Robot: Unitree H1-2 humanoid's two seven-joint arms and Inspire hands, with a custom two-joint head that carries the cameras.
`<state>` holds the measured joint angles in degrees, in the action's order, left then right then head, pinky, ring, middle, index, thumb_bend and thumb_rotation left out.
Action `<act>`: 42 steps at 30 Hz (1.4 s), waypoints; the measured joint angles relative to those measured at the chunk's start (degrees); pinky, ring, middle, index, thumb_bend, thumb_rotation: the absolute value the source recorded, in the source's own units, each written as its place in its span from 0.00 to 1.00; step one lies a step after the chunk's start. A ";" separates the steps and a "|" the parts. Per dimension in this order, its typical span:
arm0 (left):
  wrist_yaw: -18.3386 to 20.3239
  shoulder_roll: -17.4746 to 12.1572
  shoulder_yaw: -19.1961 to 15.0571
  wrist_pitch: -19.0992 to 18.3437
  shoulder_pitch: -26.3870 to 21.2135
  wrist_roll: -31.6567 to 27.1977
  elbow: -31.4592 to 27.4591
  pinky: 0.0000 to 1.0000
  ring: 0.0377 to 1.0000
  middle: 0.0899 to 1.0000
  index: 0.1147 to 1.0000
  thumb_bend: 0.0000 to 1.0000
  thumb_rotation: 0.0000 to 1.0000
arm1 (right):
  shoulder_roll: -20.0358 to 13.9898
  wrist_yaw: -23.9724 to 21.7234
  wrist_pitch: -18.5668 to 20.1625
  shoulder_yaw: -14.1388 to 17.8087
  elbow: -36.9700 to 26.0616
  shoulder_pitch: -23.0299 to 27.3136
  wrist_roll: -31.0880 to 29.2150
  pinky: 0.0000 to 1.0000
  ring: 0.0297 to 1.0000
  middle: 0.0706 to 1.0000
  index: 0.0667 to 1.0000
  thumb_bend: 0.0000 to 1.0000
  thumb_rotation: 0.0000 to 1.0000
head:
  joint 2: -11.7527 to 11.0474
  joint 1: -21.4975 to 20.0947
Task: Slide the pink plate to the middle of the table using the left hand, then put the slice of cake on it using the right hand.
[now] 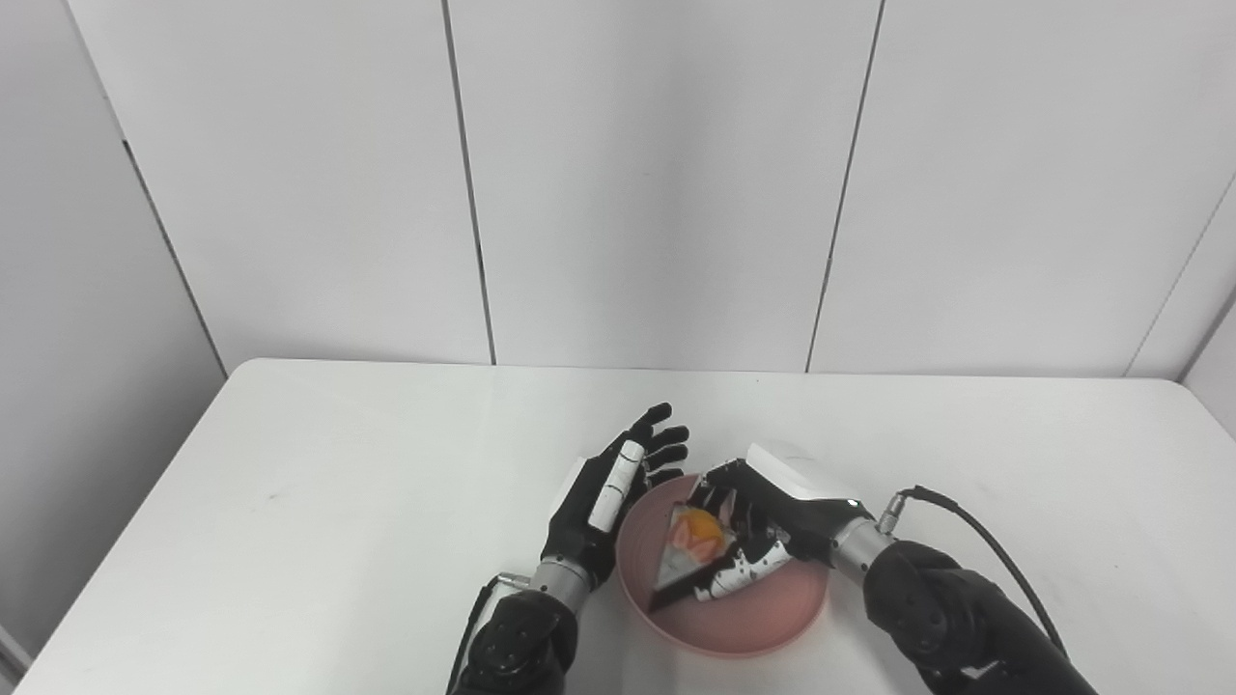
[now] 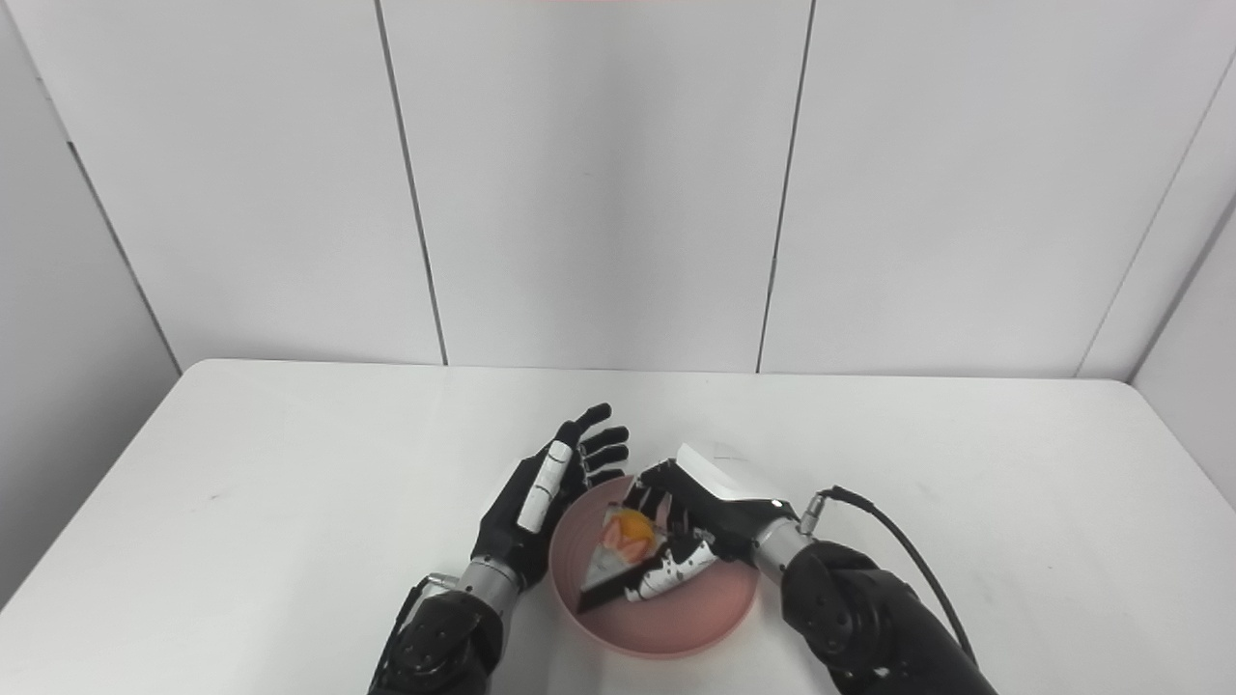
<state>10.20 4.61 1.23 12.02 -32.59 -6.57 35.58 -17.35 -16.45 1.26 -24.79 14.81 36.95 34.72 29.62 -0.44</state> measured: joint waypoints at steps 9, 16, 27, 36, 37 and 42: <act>0.15 -0.05 0.19 0.01 -0.01 -0.05 -0.06 0.78 0.84 0.82 0.85 0.76 0.90 | 0.09 1.38 -0.04 1.74 -2.10 -0.95 0.19 0.58 0.70 0.76 0.72 1.00 0.69 | 0.00 -0.09; 0.54 -0.02 0.19 -0.55 0.18 -0.29 -0.92 0.77 0.86 0.82 0.85 0.75 0.90 | 0.11 1.30 -0.03 3.12 -5.56 -1.60 0.03 0.59 0.73 0.79 0.74 1.00 0.76 | 0.26 -0.09; -0.17 0.01 0.17 -0.53 0.66 -0.14 -1.36 0.80 0.81 0.81 0.84 0.73 0.91 | 2.02 9.98 -4.87 10.76 -8.83 -6.51 -4.56 0.63 0.73 0.77 0.74 0.89 0.84 | 0.26 -0.35; -7.06 1.24 -2.12 4.28 2.46 2.15 -3.52 0.91 0.89 0.89 0.91 0.73 0.91 | 12.09 18.39 -10.89 22.95 1.24 -11.96 -22.63 0.66 0.72 0.74 0.72 0.70 0.98 | 0.61 -0.35; -8.09 1.33 -2.18 4.88 2.62 2.85 -3.75 0.93 0.91 0.91 0.92 0.72 0.92 | 13.26 18.65 -11.13 24.45 2.31 -12.26 -25.41 0.67 0.72 0.74 0.72 0.70 0.98 | 0.62 -0.35; -12.47 2.18 -2.00 6.91 3.60 6.34 -4.84 0.99 0.97 0.98 0.96 0.68 0.98 | 17.32 20.74 -11.13 30.40 6.39 -12.18 -34.72 0.69 0.73 0.75 0.70 0.70 1.00 | 0.62 -0.44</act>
<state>-2.27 6.79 -0.77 18.93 -28.99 -0.22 30.74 -0.03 4.29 -9.87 5.61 21.20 24.77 0.01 30.23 -0.88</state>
